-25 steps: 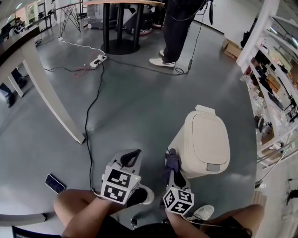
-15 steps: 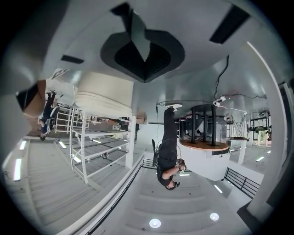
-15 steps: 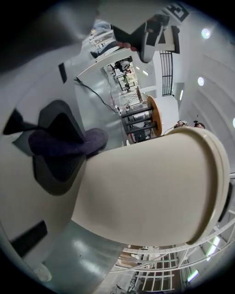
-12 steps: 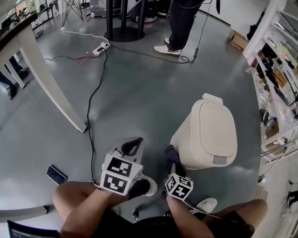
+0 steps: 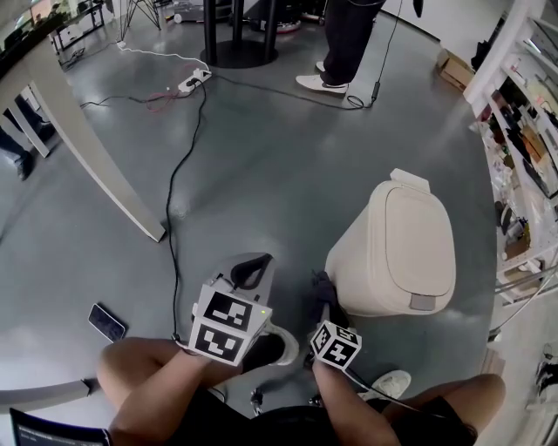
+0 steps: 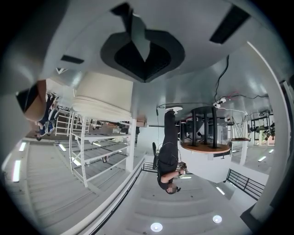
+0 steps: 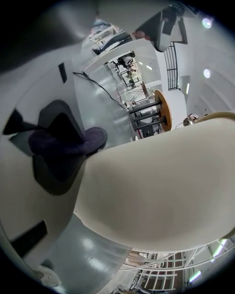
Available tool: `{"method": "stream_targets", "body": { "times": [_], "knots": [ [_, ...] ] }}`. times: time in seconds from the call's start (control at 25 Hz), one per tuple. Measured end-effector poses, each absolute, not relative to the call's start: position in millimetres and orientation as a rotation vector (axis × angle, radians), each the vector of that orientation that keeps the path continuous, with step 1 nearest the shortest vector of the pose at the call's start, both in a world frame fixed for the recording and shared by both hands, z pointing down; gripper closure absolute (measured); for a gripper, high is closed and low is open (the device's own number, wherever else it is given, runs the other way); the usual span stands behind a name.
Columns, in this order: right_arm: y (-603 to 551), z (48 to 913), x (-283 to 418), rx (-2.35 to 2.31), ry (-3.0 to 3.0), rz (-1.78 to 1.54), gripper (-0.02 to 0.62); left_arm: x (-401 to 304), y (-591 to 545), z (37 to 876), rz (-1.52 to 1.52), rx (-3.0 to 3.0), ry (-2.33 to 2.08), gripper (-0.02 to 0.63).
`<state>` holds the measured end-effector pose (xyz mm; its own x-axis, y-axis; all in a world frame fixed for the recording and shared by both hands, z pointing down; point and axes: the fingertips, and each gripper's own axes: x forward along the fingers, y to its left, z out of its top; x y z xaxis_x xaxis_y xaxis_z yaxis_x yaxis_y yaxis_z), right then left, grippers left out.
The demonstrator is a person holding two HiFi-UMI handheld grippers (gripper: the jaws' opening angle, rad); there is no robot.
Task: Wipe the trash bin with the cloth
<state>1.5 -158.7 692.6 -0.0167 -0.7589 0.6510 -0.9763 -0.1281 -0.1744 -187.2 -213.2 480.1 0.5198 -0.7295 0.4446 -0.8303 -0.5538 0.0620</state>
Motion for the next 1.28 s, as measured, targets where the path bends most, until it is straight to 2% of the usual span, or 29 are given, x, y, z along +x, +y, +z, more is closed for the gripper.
{"method": "stream_targets", "body": {
  "times": [0.2, 0.48, 0.8, 1.28],
  "knots": [
    [-161, 682, -5, 1.947, -1.828, 0.910, 0.515, -187, -217, 480, 0.546, 2.491, -1.316, 0.609],
    [-186, 575, -44, 2.104, -2.095, 0.726, 0.515, -191, -223, 481, 0.526, 2.468, -1.319, 0.609],
    [-205, 493, -42, 2.299, -2.175, 0.566, 0.515, -194, -225, 482, 0.534, 2.483, -1.329, 0.609],
    [-214, 517, -21, 2.408, -2.019, 0.705, 0.515, -189, -220, 487, 0.540, 2.492, -1.296, 0.609]
  ]
}}
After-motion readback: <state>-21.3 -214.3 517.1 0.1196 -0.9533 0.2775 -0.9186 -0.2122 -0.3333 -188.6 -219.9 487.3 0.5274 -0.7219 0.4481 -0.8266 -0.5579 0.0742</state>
